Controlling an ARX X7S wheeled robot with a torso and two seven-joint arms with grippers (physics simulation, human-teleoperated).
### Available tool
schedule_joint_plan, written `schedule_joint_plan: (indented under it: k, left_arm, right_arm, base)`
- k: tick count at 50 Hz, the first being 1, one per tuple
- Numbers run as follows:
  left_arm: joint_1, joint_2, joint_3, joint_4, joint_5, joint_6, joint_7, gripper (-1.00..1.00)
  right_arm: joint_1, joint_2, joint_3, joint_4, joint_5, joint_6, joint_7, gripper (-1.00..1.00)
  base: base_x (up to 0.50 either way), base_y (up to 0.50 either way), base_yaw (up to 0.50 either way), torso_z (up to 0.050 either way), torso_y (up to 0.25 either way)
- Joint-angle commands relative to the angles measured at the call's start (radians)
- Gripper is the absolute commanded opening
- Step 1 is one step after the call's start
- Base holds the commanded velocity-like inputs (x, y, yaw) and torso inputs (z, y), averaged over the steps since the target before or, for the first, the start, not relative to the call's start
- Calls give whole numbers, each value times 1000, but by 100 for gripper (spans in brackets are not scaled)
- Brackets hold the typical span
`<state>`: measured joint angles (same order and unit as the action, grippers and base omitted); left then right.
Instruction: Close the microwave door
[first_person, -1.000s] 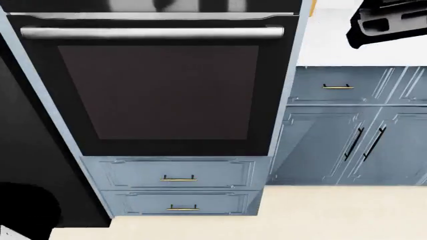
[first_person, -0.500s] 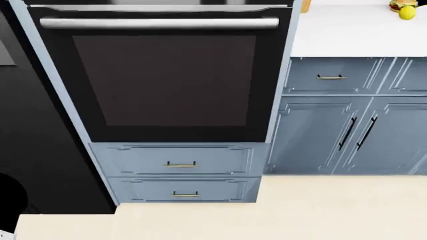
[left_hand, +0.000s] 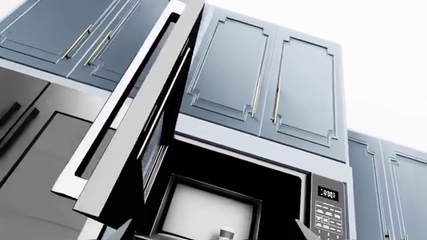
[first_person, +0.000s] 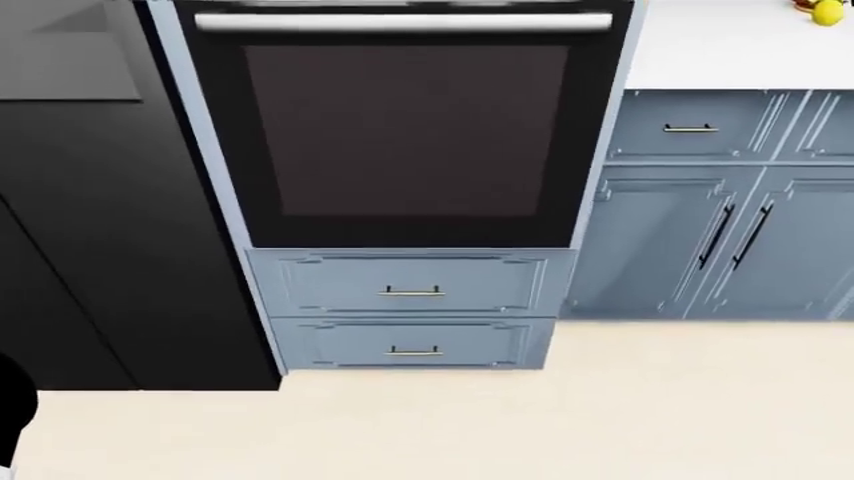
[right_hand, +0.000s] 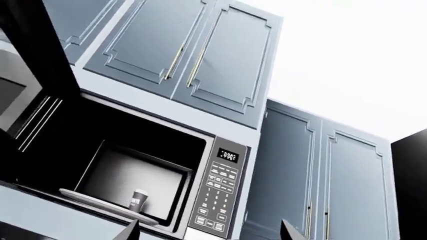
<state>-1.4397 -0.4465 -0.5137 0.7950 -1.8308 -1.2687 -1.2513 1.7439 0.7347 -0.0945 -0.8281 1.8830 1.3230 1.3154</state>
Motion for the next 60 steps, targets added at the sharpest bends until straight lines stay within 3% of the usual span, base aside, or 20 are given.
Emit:
schedule_joint_plan:
  k: [1, 18, 60]
  left_arm:
    - [1, -10, 8, 3, -4, 16, -4, 100]
    - [13, -14, 15, 9, 5, 30, 7, 100]
    - [17, -40, 43, 13, 5, 73, 5, 100]
  right_arm:
    - [15, 10, -14, -8, -2, -2, -4, 100]
    - [15, 16, -21, -22, -21, -7, -23, 100]
    - [41, 37, -49, -34, -34, -30, -39, 100]
  base:
    - [-207, 500, 0, 0, 0]
    - [-160, 500, 0, 0, 0]
    - [0, 500, 0, 0, 0]
